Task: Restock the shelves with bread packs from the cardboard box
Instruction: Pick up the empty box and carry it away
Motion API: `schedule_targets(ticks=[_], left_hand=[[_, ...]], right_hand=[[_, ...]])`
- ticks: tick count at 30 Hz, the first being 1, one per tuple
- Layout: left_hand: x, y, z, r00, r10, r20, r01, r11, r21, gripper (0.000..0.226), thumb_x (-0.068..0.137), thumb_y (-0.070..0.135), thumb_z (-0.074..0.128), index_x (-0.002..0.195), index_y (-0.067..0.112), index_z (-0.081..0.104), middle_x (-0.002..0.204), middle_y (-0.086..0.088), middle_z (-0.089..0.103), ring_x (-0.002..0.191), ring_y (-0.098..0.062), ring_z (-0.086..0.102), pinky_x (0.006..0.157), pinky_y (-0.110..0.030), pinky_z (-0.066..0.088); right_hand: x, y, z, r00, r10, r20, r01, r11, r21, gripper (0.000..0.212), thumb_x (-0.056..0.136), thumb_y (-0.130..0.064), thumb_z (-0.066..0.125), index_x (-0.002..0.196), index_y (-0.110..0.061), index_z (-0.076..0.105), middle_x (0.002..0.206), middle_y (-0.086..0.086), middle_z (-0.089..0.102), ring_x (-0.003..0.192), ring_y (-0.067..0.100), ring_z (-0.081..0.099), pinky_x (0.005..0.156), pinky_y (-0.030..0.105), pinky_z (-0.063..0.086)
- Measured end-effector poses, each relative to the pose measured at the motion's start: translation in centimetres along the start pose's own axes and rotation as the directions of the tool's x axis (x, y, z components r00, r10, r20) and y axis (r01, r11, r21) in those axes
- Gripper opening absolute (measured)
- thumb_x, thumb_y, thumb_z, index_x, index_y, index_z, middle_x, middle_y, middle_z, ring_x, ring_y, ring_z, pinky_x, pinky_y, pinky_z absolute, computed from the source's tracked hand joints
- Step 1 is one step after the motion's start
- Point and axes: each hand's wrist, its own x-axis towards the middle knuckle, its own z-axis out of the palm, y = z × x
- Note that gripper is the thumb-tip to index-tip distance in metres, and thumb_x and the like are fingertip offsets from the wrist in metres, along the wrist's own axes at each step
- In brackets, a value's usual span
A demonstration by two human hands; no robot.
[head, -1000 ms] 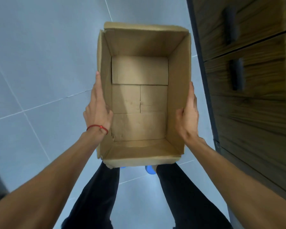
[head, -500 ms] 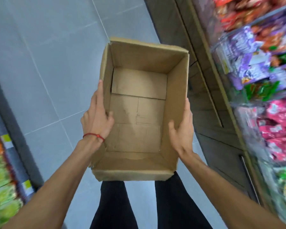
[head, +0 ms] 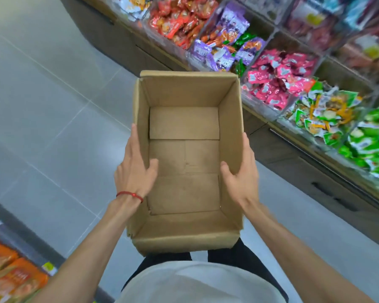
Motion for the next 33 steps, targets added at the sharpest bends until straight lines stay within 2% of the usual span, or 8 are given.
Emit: schedule_targets(ticks=[5, 8, 14, 16, 20, 24, 30, 33], left_hand=[[-4.9, 5.0, 0.5, 0.981, 0.179, 0.078, -0.179, 0.984, 0.004, 0.097, 0.087, 0.032, 0.056, 0.155, 0.041, -0.013, 0.159, -0.004, 0.034, 0.109, -0.044, 0.060, 0.089, -0.048, 0.046], [-7.9, 8.7, 2.1, 0.954, 0.275, 0.120, -0.281, 0.959, 0.034, 0.094, 0.091, 0.039, 0.056, 0.154, 0.042, -0.014, 0.157, -0.008, 0.038, 0.114, -0.044, 0.058, 0.090, -0.049, 0.046], [-16.7, 17.3, 7.4, 0.845, 0.482, 0.232, -0.496, 0.868, 0.001, 0.092, 0.093, 0.045, 0.055, 0.154, 0.044, -0.014, 0.162, -0.005, 0.030, 0.127, -0.042, 0.051, 0.097, -0.050, 0.043], [-20.3, 20.0, 9.7, 0.794, 0.541, 0.277, -0.556, 0.831, -0.029, 0.093, 0.092, 0.047, 0.055, 0.152, 0.047, -0.015, 0.162, -0.003, 0.030, 0.129, -0.042, 0.050, 0.099, -0.051, 0.041], [-27.8, 25.5, 14.5, 0.699, 0.624, 0.351, -0.657, 0.753, -0.029, 0.092, 0.092, 0.050, 0.055, 0.152, 0.047, -0.014, 0.161, -0.002, 0.031, 0.124, -0.045, 0.053, 0.096, -0.052, 0.043], [-34.8, 31.4, 19.1, 0.541, 0.740, 0.399, -0.776, 0.623, -0.104, 0.091, 0.092, 0.050, 0.055, 0.153, 0.048, -0.012, 0.162, 0.001, 0.030, 0.127, -0.041, 0.053, 0.093, -0.050, 0.046], [-43.7, 41.1, 25.5, 0.341, 0.815, 0.468, -0.883, 0.449, -0.137, 0.090, 0.091, 0.050, 0.054, 0.153, 0.048, -0.012, 0.162, 0.002, 0.029, 0.124, -0.045, 0.054, 0.097, -0.050, 0.043], [-46.8, 45.8, 28.7, 0.275, 0.819, 0.503, -0.905, 0.397, -0.152, 0.090, 0.091, 0.051, 0.053, 0.151, 0.051, -0.014, 0.163, 0.003, 0.027, 0.123, -0.048, 0.052, 0.100, -0.052, 0.040]], right_hand=[[-6.4, 2.6, -6.0, 0.982, 0.082, -0.169, -0.078, 0.997, 0.027, 0.091, 0.094, -0.024, 0.066, 0.164, -0.039, 0.010, 0.168, -0.016, 0.025, 0.142, -0.009, 0.025, 0.115, 0.030, 0.027], [-10.3, 5.2, -9.9, 0.952, 0.158, -0.260, -0.147, 0.987, 0.061, 0.091, 0.093, -0.024, 0.067, 0.164, -0.037, 0.011, 0.168, -0.012, 0.027, 0.149, 0.006, 0.030, 0.112, 0.028, 0.027], [-19.8, 12.0, -18.5, 0.849, 0.312, -0.427, -0.257, 0.949, 0.183, 0.091, 0.093, -0.027, 0.068, 0.165, -0.037, 0.012, 0.168, -0.012, 0.027, 0.150, 0.010, 0.031, 0.118, 0.032, 0.029], [-23.2, 14.5, -21.4, 0.798, 0.358, -0.484, -0.290, 0.933, 0.212, 0.090, 0.093, -0.028, 0.068, 0.164, -0.037, 0.013, 0.168, -0.012, 0.028, 0.148, 0.008, 0.032, 0.114, 0.027, 0.030], [-30.1, 19.8, -27.2, 0.697, 0.437, -0.569, -0.345, 0.900, 0.268, 0.089, 0.094, -0.032, 0.066, 0.164, -0.040, 0.012, 0.168, -0.013, 0.027, 0.150, 0.010, 0.032, 0.117, 0.029, 0.030], [-36.2, 24.6, -32.2, 0.568, 0.534, -0.626, -0.402, 0.844, 0.355, 0.088, 0.096, -0.037, 0.065, 0.164, -0.041, 0.010, 0.168, -0.012, 0.026, 0.150, 0.013, 0.034, 0.113, 0.026, 0.026], [-41.8, 30.5, -38.9, 0.350, 0.628, -0.695, -0.425, 0.767, 0.480, 0.090, 0.095, -0.038, 0.065, 0.163, -0.044, 0.006, 0.168, -0.006, 0.028, 0.152, 0.017, 0.033, 0.123, 0.044, 0.031], [-42.9, 33.4, -42.4, 0.275, 0.656, -0.703, -0.417, 0.740, 0.528, 0.090, 0.096, -0.037, 0.065, 0.163, -0.043, 0.006, 0.169, -0.008, 0.024, 0.153, 0.015, 0.030, 0.123, 0.035, 0.026]])
